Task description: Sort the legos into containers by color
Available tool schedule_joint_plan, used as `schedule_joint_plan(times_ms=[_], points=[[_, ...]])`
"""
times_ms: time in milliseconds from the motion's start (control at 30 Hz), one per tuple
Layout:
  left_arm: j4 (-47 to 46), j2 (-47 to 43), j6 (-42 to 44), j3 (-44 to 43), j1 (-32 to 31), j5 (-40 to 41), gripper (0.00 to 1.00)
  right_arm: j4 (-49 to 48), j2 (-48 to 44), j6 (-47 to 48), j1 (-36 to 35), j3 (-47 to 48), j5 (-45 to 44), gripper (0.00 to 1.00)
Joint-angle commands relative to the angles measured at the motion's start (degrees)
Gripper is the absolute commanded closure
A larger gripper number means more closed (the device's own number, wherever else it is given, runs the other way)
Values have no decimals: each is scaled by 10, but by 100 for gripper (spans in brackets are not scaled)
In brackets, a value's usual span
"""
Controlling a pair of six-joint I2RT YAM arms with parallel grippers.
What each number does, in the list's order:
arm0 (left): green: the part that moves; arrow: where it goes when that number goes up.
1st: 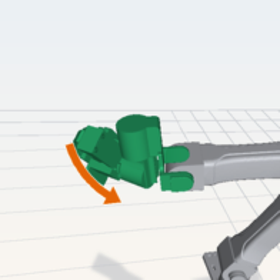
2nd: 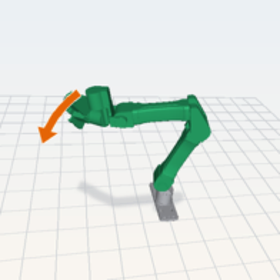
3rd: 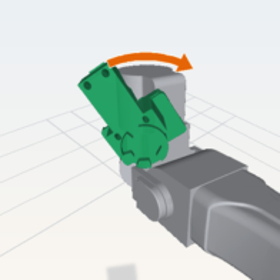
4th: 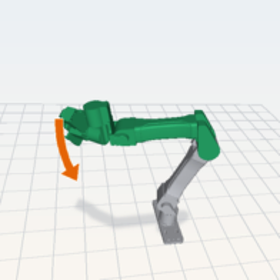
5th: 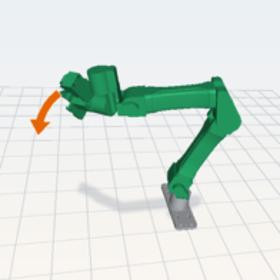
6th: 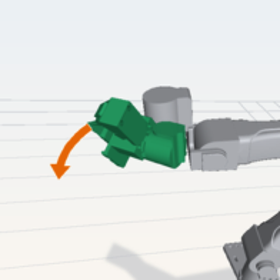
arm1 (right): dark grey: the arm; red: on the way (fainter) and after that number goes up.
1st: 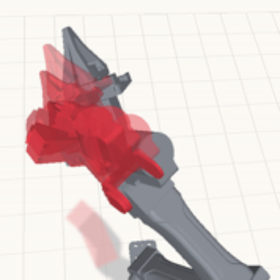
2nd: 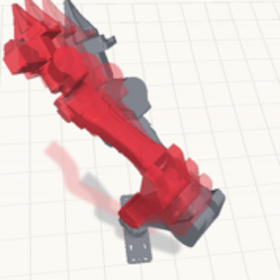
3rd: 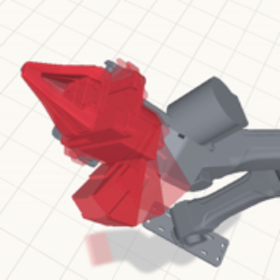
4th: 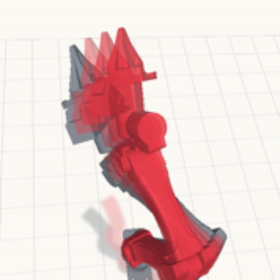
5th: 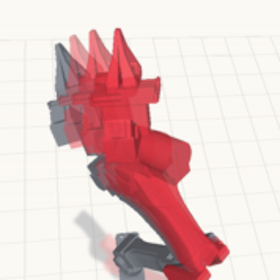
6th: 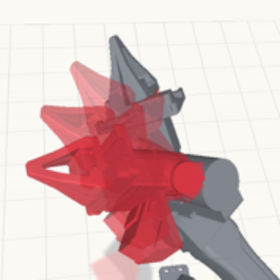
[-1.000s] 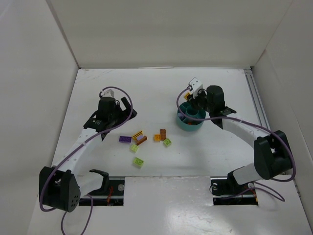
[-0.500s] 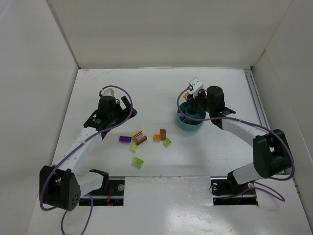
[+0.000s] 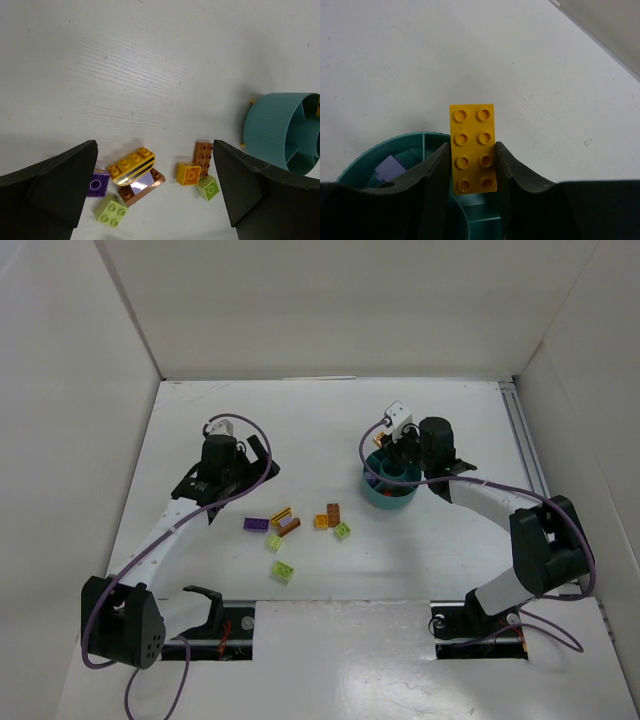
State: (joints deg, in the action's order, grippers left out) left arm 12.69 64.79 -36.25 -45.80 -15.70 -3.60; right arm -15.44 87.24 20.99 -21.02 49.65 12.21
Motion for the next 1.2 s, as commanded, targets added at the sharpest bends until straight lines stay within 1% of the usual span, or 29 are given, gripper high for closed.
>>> schedule_joint_plan(times_ms=[0, 100, 300, 367, 400, 567, 600, 833, 933, 1100, 1167], points=[[-6, 1, -1, -24, -1, 13, 1, -18, -9, -6, 4, -5, 13, 70], [-6, 12, -1, -24, -1, 13, 1, -18, -9, -6, 4, -10, 19, 66], [-6, 24, -1, -34, -1, 13, 1, -18, 2, -6, 4, -10, 26, 62], [-6, 24, -1, -34, -1, 13, 1, -18, 2, -6, 4, -10, 32, 62], [-6, 24, -1, -34, -1, 18, 1, -18, 2, -6, 4, -10, 32, 60], [-6, 29, 4, -39, -1, 24, 1, -18, 7, 0, 4, -10, 43, 57], [-6, 29, 4, -39, -1, 24, 1, -18, 13, 0, 4, -10, 48, 55], [-1, 34, 9, -45, -1, 24, 1, -18, 25, 11, 14, -5, 62, 54], [-1, 39, 21, -50, -1, 4, 1, -18, 25, 17, 14, -5, 62, 54], [-12, 46, 26, -61, -6, -1, 1, -18, 20, 30, 14, -5, 62, 53], [-12, 52, 26, -66, -6, -7, 1, -30, 20, 36, 19, -18, 76, 53]])
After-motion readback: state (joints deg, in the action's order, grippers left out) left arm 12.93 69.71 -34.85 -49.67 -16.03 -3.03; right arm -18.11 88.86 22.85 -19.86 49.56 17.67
